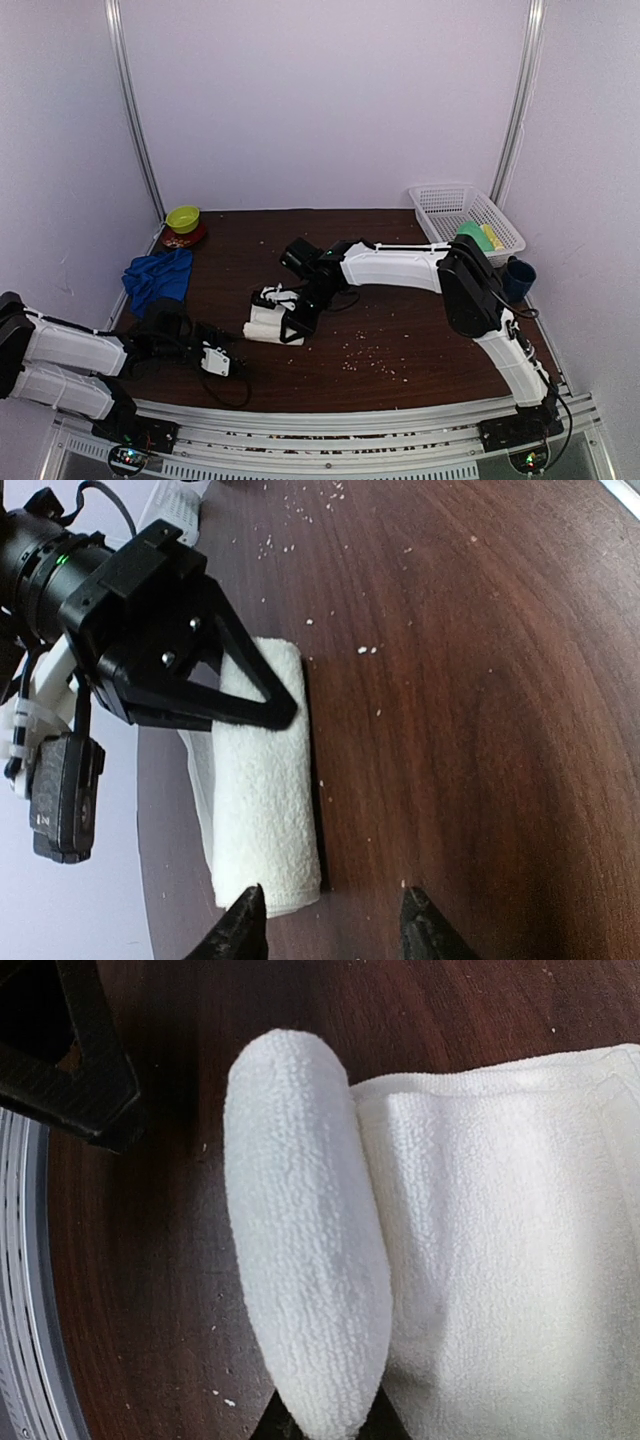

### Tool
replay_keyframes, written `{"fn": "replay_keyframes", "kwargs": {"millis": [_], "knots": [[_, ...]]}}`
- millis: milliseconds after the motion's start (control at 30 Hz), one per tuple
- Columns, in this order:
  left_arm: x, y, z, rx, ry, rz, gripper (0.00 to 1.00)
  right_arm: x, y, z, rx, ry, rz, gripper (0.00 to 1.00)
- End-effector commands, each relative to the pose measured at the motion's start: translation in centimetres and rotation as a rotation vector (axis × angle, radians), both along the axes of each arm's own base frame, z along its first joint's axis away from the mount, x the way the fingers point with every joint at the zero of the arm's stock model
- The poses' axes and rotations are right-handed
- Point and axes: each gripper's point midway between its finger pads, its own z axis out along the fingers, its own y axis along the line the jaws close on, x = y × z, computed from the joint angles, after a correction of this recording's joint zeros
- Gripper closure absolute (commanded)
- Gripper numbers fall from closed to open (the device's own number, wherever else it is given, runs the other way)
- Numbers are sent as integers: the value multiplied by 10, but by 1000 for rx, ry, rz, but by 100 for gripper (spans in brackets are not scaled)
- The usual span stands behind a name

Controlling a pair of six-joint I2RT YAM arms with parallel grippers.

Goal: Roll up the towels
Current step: Roll the towel at the center of the board.

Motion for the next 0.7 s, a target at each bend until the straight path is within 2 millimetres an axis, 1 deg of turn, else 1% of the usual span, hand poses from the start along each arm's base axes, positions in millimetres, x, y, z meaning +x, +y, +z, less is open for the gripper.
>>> {"fn": "replay_keyframes", "kwargs": {"millis": [0,133,267,300,400,467,667], "knots": [[13,-11,19,-39,-131,26,54,-29,-23,-49,-155,172,-12,90],[22,-17,15,-18,-171,69,54,-29,-23,-51,-157,183,-12,90],[24,-22,9,-17,-147,81,54,-32,-24,-53,-160,193,-4,89],[30,-27,17,-32,-161,87,54,-33,-24,-54,-163,196,-2,89],[36,-29,20,-41,-181,109,54,-33,-26,-54,-168,197,1,89],[38,-29,19,-40,-183,114,54,-33,-27,-57,-173,199,1,89],[37,-28,9,-10,-172,107,54,-35,-27,-58,-171,205,8,89]]}}
